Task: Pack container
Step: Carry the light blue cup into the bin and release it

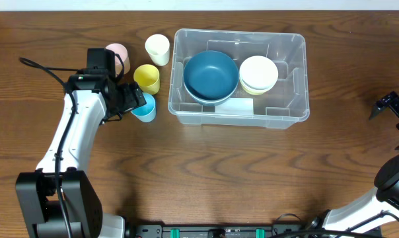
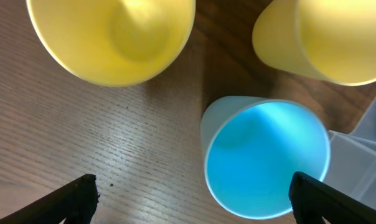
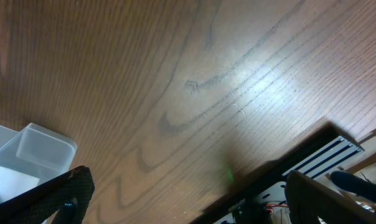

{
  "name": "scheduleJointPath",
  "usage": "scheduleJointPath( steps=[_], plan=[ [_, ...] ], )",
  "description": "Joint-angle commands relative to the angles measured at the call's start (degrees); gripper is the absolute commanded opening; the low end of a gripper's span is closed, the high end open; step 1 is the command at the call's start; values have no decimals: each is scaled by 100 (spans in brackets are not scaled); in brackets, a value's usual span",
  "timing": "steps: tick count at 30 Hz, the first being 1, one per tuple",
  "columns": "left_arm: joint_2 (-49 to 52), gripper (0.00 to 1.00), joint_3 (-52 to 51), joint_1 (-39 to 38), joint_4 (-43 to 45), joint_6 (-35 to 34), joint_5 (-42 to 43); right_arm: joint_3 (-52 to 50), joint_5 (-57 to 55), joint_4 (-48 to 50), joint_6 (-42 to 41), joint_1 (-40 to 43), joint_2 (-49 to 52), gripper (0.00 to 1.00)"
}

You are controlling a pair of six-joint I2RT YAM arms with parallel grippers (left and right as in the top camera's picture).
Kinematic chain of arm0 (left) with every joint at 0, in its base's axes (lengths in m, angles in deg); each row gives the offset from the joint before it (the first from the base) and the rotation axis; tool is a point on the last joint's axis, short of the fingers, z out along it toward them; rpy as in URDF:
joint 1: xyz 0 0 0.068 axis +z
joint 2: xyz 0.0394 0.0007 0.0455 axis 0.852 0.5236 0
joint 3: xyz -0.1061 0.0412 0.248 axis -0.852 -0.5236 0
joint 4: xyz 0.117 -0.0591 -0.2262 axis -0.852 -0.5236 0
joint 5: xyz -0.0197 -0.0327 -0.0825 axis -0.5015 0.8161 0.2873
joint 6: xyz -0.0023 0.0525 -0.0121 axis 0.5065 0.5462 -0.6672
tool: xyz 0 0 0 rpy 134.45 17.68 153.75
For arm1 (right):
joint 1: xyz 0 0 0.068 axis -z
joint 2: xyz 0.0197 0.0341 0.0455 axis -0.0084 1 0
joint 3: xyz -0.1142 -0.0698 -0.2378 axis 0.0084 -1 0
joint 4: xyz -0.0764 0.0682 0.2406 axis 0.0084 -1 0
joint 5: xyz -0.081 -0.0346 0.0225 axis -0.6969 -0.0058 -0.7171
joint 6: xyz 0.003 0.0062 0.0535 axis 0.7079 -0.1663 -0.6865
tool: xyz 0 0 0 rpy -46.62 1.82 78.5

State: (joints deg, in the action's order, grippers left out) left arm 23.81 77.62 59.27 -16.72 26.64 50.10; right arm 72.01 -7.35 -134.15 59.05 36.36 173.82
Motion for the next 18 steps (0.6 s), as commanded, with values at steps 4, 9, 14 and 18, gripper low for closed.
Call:
scheduleJointPath(
  steps=[4,9,14,18],
  plan=[
    [450,98,-131,-7,59,72,-92,-2,-7,-4,-87,59,-146,99],
    [732,99,-131,-7,61,98,-87,-2,-7,-4,-87,59,-146,99],
    [758,70,-131,-7,85,98,-87,-2,-7,-4,-87,59,-146,99],
    [758,39,-131,-7,85,98,-87,-2,-7,-4,-87,59,-146,99]
  ],
)
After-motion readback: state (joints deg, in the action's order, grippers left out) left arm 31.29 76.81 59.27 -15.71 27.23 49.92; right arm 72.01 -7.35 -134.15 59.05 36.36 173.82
